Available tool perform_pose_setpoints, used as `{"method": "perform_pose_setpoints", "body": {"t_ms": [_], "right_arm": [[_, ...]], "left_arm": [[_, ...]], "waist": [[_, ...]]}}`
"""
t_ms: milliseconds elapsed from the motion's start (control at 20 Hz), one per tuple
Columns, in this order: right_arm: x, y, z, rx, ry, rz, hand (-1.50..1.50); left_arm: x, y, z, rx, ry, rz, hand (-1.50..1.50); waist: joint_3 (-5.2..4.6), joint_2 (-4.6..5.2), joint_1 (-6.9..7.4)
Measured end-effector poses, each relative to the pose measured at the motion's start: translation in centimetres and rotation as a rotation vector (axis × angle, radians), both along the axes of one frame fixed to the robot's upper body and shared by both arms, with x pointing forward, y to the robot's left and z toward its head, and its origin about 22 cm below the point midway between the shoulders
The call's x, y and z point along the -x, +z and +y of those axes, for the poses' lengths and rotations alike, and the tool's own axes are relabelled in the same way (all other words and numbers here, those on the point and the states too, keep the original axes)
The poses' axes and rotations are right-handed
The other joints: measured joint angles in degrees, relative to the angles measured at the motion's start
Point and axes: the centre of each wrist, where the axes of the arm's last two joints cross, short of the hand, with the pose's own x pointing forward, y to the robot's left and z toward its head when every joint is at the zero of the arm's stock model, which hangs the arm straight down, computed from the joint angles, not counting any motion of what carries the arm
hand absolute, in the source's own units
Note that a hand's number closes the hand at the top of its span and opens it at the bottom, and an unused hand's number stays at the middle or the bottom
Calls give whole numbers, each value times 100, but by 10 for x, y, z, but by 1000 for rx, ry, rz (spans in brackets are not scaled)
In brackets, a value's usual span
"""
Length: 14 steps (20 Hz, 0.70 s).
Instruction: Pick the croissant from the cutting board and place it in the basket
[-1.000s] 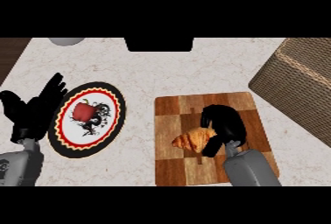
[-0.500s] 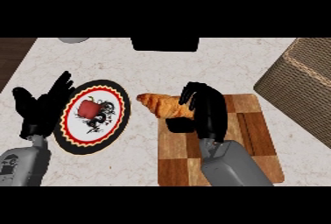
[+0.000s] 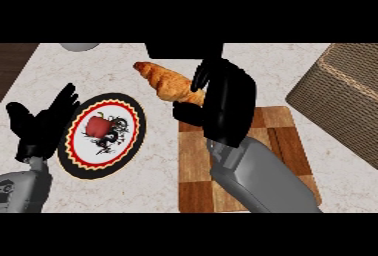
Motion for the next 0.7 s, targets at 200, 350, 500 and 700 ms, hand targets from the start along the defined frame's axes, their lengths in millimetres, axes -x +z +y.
{"method": "perform_pose_setpoints", "body": {"t_ms": [200,350,500,700], "right_arm": [[-12,32,-2,5,-62,-44,150],[-23,52,-11,4,-121,-70,150],[-40,73,-21,5,-181,-88,150],[-63,96,-47,18,-269,-87,150]], "left_arm": [[-1,-2,4,-2,16,1,0],[2,-4,4,11,14,6,0],[3,-4,3,8,10,2,0],[2,-4,-2,8,12,3,0]], "waist": [[1,8,-45],[2,8,-56],[3,16,-45],[4,23,-47]]}}
